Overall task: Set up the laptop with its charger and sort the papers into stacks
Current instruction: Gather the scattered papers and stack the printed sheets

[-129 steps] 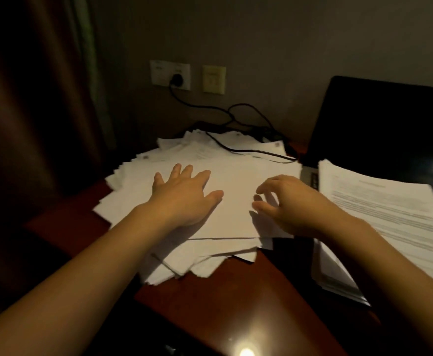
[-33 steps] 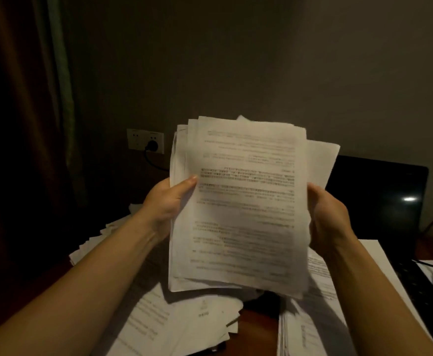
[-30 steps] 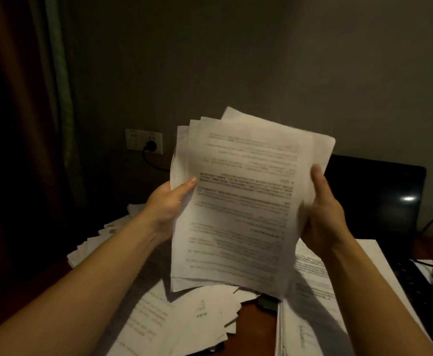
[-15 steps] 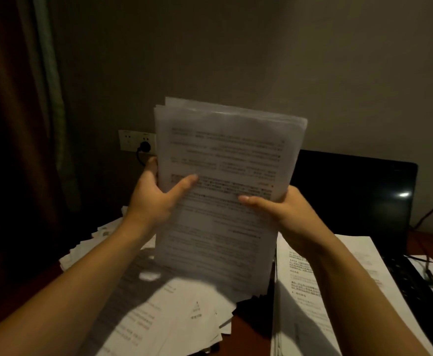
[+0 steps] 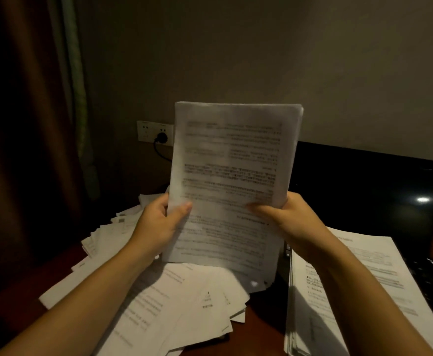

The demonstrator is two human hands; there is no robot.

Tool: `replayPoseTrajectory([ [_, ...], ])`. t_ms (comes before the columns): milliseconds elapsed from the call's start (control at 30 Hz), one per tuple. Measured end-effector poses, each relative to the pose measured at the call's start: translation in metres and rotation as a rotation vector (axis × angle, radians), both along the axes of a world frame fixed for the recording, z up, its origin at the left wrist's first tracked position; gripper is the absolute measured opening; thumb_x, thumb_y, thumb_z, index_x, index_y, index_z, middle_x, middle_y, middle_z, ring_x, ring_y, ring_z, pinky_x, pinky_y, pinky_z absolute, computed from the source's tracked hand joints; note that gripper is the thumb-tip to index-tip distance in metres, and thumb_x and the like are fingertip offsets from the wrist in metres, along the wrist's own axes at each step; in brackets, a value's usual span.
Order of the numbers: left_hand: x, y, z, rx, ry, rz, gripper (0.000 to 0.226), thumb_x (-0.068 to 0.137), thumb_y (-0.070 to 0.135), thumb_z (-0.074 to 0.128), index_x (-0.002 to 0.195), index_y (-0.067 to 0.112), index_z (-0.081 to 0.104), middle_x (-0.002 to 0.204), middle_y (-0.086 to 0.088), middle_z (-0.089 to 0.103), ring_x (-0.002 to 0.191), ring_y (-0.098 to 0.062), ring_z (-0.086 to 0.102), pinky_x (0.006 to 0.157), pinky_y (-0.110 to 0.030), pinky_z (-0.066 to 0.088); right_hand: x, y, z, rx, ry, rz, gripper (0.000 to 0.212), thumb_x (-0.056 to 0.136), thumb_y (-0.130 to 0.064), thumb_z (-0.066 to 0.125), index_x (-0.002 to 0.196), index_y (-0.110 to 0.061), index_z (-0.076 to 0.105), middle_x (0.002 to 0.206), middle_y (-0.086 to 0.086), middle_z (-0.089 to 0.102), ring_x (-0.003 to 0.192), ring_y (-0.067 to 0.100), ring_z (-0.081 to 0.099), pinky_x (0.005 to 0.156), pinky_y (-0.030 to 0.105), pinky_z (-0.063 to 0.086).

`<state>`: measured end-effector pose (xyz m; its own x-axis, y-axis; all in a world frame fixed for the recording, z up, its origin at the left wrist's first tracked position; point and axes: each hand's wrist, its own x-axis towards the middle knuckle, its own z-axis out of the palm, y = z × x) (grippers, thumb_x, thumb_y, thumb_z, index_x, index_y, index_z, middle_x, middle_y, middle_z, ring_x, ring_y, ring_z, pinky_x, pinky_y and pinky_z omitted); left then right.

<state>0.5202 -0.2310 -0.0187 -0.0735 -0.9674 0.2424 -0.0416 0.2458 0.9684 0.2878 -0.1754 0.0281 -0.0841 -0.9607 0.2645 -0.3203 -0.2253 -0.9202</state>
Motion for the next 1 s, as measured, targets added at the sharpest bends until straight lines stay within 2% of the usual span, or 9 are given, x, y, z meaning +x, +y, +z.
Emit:
replayPoseTrajectory([
  [133,-0.005,0.008,0.012,0.001,0.035,-0.027,0.017,0.101,0.019,0.058,0.114,0.019,0.067,0.102,0.004,0.077,0.092,-0.015,0.075,0.066,-0.029,0.062,-0.008,0.007,0.005,-0.064,-0.119,-0.085,0.020,0.090,-0.012,0.070,0.108,-0.020,0.068,0.099,-0.008,0.076,0.091,0.013,0.074,0.081,0.040,0.061],
  [267,-0.032,0.023,0.018,0.057,0.113,-0.106,0.017,0.102,0.018,0.057,0.115,0.017,0.067,0.104,0.001,0.077,0.094,-0.017,0.075,0.068,-0.031,0.062,-0.031,0.022,0.001,-0.104,-0.148,-0.213,0.024,0.093,-0.017,0.067,0.116,-0.020,0.062,0.108,-0.004,0.074,0.097,0.013,0.072,0.087,0.042,0.059],
  [567,-0.129,0.066,0.008,0.326,0.107,-0.384,0.018,0.103,0.019,0.052,0.114,0.020,0.066,0.102,-0.002,0.078,0.087,-0.019,0.076,0.070,-0.036,0.062,-0.115,0.103,-0.023,0.010,-0.036,-0.405,0.038,0.090,-0.019,0.069,0.125,-0.026,0.055,0.111,-0.004,0.071,0.096,0.017,0.072,0.079,0.043,0.061],
  [633,-0.146,0.066,0.007,0.305,0.034,-0.405,0.021,0.102,0.016,0.054,0.115,0.030,0.063,0.106,0.004,0.077,0.092,-0.018,0.075,0.080,-0.042,0.062,-0.133,0.118,-0.031,0.048,-0.024,-0.436,0.036,0.090,-0.018,0.069,0.123,-0.027,0.056,0.110,-0.005,0.071,0.093,0.015,0.072,0.074,0.036,0.061],
  [700,-0.161,0.065,0.001,0.224,-0.064,-0.400,0.039,0.100,0.014,0.058,0.128,0.041,0.053,0.114,0.010,0.074,0.101,-0.015,0.072,0.089,-0.043,0.059,-0.148,0.129,-0.040,0.075,-0.003,-0.474,0.032,0.090,-0.018,0.069,0.116,-0.033,0.057,0.110,-0.006,0.071,0.091,0.012,0.073,0.072,0.033,0.061],
  [767,-0.173,0.066,-0.012,0.121,-0.155,-0.391,0.060,0.098,0.012,0.061,0.147,0.039,0.040,0.122,0.014,0.070,0.109,-0.011,0.068,0.089,-0.033,0.058,-0.160,0.136,-0.050,0.106,0.027,-0.540,0.036,0.090,-0.019,0.070,0.116,-0.037,0.054,0.114,-0.006,0.070,0.092,0.014,0.072,0.074,0.035,0.060],
  [867,-0.183,0.073,-0.036,-0.056,-0.356,-0.357,0.048,0.100,0.015,0.059,0.144,0.031,0.052,0.128,0.023,0.059,0.121,-0.003,0.057,0.088,-0.009,0.048,-0.170,0.138,-0.063,0.174,0.187,-0.632,0.070,0.089,-0.020,0.072,0.148,-0.028,0.034,0.129,0.000,0.063,0.105,0.020,0.066,0.080,0.034,0.056],
  [900,-0.184,0.074,-0.044,-0.109,-0.435,-0.334,0.044,0.101,0.017,0.057,0.143,0.030,0.054,0.130,0.022,0.058,0.122,-0.002,0.054,0.092,-0.008,0.046,-0.172,0.137,-0.067,0.191,0.255,-0.649,0.079,0.089,-0.020,0.072,0.153,-0.027,0.027,0.133,0.002,0.061,0.110,0.021,0.064,0.086,0.036,0.054],
  [1000,-0.184,0.072,-0.057,-0.231,-0.615,-0.287,0.040,0.101,0.025,0.054,0.141,0.030,0.057,0.138,0.013,0.059,0.126,-0.007,0.052,0.108,-0.030,0.046,-0.172,0.136,-0.073,0.228,0.408,-0.654,0.079,0.090,-0.020,0.071,0.155,-0.025,0.025,0.141,0.001,0.054,0.121,0.023,0.057,0.095,0.036,0.047],
])
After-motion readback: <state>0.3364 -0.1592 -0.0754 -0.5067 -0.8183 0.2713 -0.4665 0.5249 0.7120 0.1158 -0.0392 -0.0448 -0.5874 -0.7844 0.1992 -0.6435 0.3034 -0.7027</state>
